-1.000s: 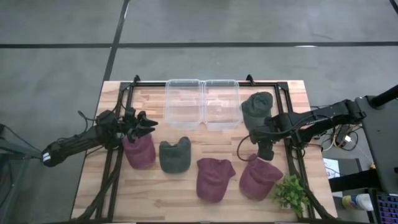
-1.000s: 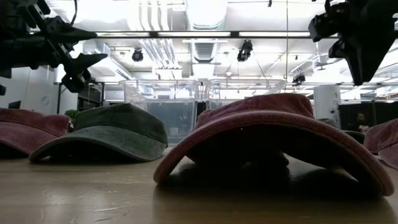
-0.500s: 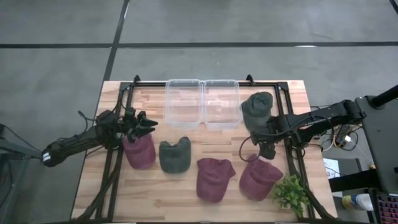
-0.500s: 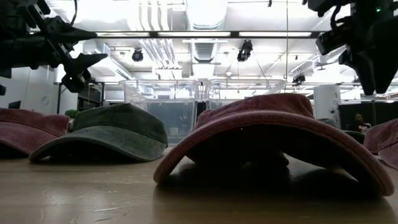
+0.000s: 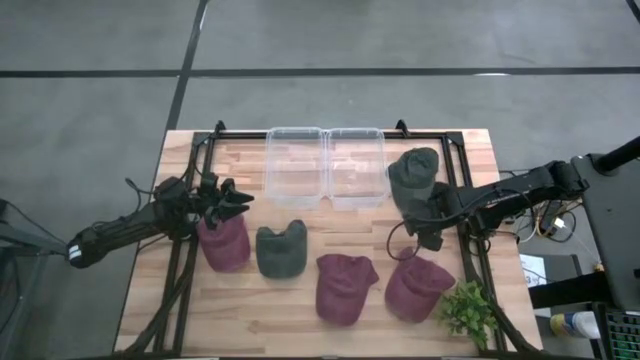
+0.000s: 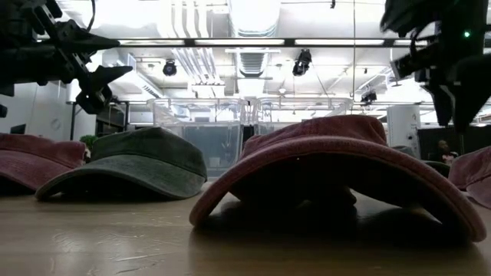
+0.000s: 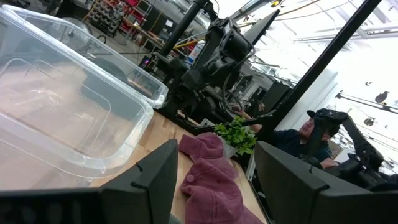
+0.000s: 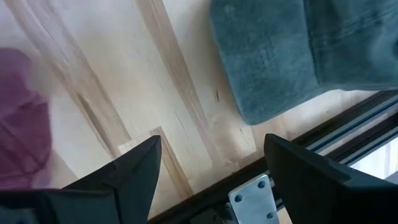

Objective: Pick & Place hat
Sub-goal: Put the top black cap into the right transparent bin

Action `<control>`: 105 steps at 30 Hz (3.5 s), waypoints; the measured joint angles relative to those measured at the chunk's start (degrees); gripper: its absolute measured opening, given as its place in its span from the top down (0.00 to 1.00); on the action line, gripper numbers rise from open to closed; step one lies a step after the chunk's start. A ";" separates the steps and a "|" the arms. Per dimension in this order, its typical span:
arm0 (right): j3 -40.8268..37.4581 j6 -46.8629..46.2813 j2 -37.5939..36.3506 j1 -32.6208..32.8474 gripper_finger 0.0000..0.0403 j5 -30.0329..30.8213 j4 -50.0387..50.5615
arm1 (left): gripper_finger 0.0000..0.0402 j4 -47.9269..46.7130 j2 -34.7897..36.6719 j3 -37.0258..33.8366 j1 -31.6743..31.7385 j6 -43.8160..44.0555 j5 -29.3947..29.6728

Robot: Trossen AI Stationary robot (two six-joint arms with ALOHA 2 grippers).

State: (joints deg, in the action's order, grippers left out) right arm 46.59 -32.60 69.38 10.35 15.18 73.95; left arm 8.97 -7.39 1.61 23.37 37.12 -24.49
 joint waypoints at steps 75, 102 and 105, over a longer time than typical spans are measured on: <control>-2.83 -15.68 12.95 1.64 0.35 5.81 -25.73 | 0.49 0.00 -0.01 0.00 -0.02 0.00 -0.02; 1.57 -20.18 21.69 -2.71 0.36 10.47 -9.30 | 0.49 0.04 0.01 0.00 0.00 0.00 0.17; 1.55 -20.17 22.73 -2.69 0.36 10.45 -8.82 | 0.49 0.06 0.01 0.00 0.01 0.00 0.17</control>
State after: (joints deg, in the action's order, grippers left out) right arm 48.14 -52.77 92.11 7.66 25.63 65.14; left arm 9.03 -7.38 1.61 23.38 37.12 -24.32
